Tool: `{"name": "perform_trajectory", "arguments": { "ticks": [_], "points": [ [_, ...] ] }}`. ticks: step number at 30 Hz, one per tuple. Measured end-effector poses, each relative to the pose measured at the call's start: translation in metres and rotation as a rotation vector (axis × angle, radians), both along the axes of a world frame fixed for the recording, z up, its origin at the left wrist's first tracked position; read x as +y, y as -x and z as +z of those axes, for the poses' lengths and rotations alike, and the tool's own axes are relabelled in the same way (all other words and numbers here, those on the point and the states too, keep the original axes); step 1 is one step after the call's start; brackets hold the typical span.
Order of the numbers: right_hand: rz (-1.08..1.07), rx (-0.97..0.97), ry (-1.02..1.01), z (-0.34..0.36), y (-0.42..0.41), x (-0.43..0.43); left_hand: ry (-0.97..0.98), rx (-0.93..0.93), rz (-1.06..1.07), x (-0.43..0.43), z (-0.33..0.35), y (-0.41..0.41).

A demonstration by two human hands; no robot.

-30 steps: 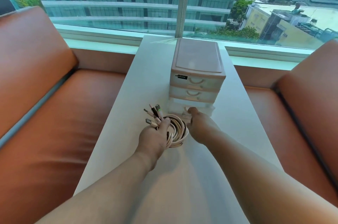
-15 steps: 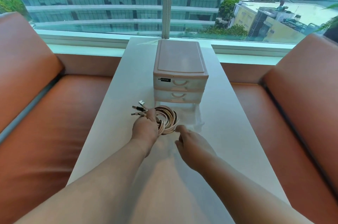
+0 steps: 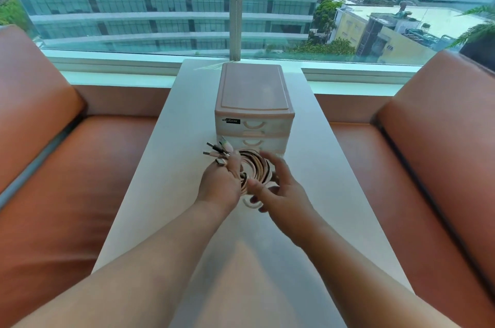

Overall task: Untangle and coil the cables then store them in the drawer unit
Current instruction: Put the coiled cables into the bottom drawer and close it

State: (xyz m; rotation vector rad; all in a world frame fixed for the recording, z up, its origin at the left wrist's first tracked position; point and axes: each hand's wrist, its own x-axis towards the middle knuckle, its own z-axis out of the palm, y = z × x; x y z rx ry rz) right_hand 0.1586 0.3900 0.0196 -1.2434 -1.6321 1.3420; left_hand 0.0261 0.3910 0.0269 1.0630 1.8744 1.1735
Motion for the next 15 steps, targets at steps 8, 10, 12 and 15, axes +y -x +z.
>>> {"name": "perform_trajectory", "arguments": {
  "ticks": [8,10,12,15],
  "points": [
    [-0.036,-0.262,0.05,0.002,0.008,0.045,0.348,-0.227,-0.014,0.051,-0.004,-0.01],
    [-0.01,-0.34,0.055,-0.002,0.009,0.051,0.381,-0.291,-0.026,0.057,-0.009,-0.009],
    [0.013,-0.407,0.069,-0.006,0.012,0.057,0.405,-0.307,-0.034,0.061,-0.015,-0.009],
    [0.056,-0.492,0.088,-0.011,0.017,0.068,0.457,-0.273,-0.082,0.065,-0.016,-0.007]
  ]
}}
